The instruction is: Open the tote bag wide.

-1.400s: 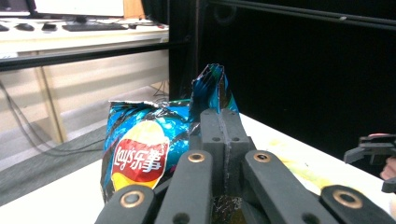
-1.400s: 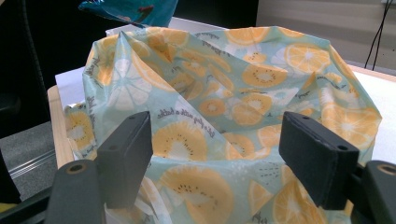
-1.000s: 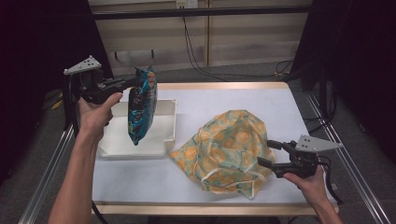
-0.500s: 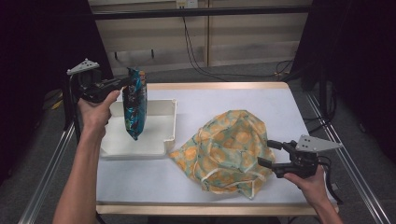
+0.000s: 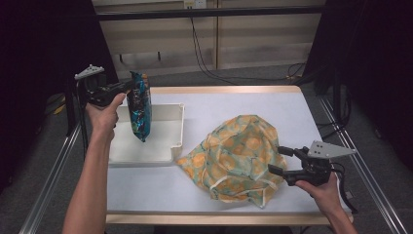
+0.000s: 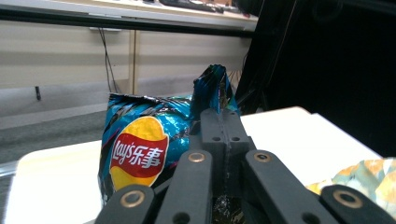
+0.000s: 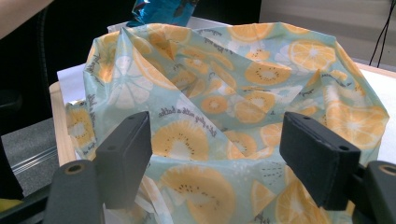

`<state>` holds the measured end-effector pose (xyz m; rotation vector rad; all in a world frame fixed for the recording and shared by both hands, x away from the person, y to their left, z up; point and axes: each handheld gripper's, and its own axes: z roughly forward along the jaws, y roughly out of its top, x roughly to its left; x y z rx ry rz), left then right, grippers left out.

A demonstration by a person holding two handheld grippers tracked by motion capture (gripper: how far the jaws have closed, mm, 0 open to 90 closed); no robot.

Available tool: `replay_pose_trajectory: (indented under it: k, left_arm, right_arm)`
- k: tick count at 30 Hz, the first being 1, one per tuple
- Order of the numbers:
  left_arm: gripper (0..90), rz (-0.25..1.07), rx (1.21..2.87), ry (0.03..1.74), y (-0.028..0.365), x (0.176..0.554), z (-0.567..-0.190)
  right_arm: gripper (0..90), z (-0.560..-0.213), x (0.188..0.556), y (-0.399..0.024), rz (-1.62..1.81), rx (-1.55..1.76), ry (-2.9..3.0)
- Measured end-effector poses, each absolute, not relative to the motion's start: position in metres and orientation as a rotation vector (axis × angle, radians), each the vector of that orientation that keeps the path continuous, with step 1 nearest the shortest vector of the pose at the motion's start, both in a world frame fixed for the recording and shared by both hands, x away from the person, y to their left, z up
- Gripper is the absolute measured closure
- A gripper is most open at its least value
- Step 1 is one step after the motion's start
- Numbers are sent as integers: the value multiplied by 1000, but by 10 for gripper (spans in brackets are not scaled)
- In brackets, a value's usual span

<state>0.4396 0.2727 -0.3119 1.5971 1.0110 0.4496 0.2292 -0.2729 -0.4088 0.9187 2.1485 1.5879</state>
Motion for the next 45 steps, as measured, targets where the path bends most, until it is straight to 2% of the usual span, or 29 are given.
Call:
replay_pose_trajectory:
  k: [14, 45]
  left_arm:
    - [900, 418, 1602, 996, 248, 464, -326]
    - [900, 385, 1677, 919, 192, 490, -353]
  right_arm:
    - [244, -409, 229, -272, 1598, 918, 2155]
    - [242, -408, 229, -274, 1609, 912, 2150]
